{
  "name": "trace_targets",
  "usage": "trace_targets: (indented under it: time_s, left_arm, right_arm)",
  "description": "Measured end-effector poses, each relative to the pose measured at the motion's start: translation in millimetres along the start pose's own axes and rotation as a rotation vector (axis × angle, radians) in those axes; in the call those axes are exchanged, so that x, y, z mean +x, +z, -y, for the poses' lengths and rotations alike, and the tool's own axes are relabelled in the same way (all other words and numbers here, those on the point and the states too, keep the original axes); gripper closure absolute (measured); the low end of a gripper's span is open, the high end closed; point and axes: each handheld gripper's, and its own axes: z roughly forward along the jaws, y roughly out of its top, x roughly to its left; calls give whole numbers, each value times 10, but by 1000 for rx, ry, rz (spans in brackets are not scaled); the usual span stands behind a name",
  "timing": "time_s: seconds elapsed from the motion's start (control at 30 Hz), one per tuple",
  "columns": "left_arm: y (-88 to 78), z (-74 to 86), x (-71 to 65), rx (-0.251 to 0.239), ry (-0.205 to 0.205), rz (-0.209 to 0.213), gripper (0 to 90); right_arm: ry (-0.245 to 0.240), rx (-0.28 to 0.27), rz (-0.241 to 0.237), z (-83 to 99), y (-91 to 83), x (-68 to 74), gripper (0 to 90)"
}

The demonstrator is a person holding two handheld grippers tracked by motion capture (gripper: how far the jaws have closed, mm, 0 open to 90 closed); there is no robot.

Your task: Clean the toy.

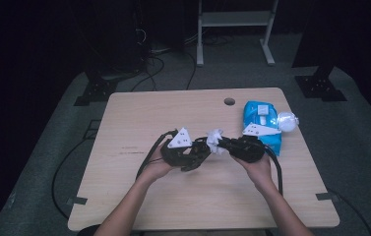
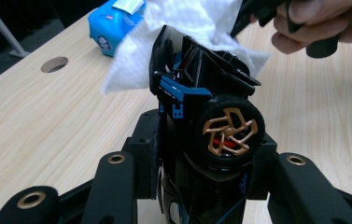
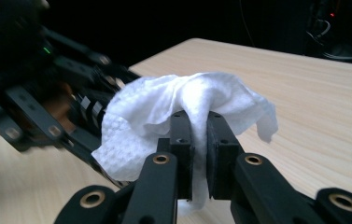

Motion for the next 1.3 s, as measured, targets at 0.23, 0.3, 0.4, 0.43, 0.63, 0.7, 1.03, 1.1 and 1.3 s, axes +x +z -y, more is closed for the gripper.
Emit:
trace_targets:
  time_s: [0.23,0.3,0.4,0.43,0.63,0.7,1.03,1.1,1.3]
  left_arm:
    - [39,14,-17,18,12,-9,569]
    - [44,11,-27,22,13,-10,568]
    - [36,11,-20,16,13,-8,569]
    - [30,10,-13,19,12,-7,569]
    - [93,44,2,50,11,-13,569]
    - [121,46,28,41,-6,-1,569]
    - [408,-97,110,124,23,16,565]
    - [467,-118,127,164,47,12,568]
    - [713,-70,198,302,46,11,569]
  right_arm:
    - [-27,-14,-8,-80,-2,103,822]
    - [-37,-23,-22,-116,-10,136,822]
    - [-38,-28,-24,-122,-14,145,822]
    - [-37,-25,-21,-113,-12,132,822]
    - [-3,26,4,29,55,20,822]
    - [-13,41,17,45,75,14,822]
    - [37,56,92,136,4,-235,822]
    - [42,60,104,159,-37,-283,822]
    - [64,65,118,197,-67,-355,822]
